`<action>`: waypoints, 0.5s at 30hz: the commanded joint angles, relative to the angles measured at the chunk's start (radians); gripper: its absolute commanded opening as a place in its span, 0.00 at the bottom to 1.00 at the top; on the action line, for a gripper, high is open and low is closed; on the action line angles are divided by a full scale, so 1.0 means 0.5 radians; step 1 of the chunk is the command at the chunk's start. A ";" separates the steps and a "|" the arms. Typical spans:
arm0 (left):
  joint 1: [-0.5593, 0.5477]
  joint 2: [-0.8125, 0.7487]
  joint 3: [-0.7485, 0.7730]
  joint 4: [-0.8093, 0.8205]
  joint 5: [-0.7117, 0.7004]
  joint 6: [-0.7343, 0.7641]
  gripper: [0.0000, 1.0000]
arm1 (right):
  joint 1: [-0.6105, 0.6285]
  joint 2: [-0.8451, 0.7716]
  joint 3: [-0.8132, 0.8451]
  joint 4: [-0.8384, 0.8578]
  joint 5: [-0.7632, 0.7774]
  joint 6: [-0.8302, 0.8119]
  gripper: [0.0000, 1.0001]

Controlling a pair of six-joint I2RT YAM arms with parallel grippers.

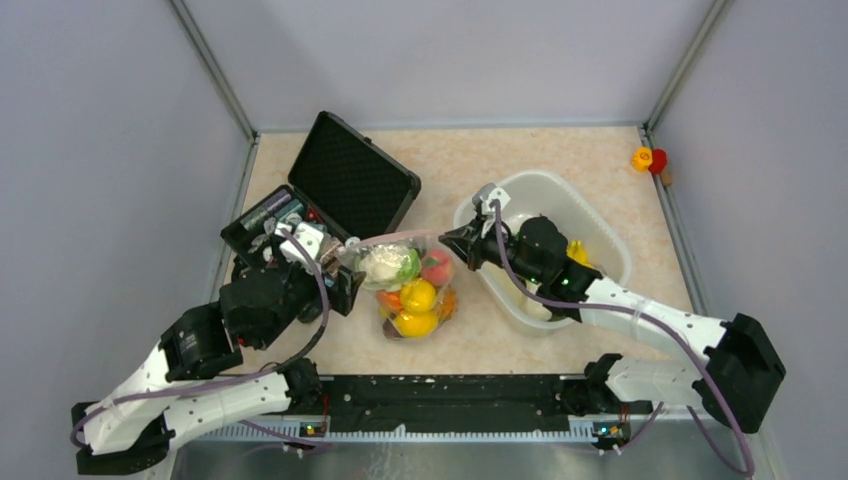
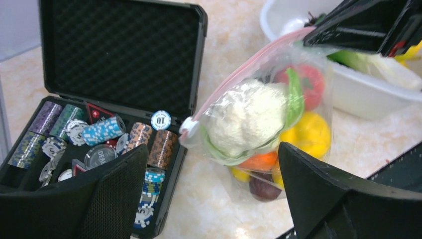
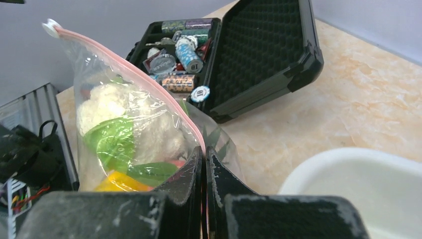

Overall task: Place the food in the zip-top bag and seal the zipper
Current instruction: Place the zipper food storage bag at the center of the board.

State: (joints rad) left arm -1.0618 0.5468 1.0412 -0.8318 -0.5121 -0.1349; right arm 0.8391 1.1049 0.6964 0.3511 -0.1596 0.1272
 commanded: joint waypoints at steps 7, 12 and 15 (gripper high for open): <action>0.003 -0.094 -0.114 0.463 -0.176 -0.084 0.99 | -0.020 0.371 0.414 0.044 0.210 0.024 0.46; 0.002 -0.039 -0.181 0.496 -0.259 -0.144 0.99 | -0.021 0.343 0.524 -0.096 0.310 0.072 0.80; 0.004 0.008 -0.213 0.512 -0.355 -0.179 0.99 | -0.021 0.163 0.387 -0.029 0.406 0.149 0.85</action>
State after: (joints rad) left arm -1.0618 0.5159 0.9543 -0.6445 -0.6147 -0.1844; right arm 0.8345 1.2972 0.9028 0.3042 -0.0277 0.1532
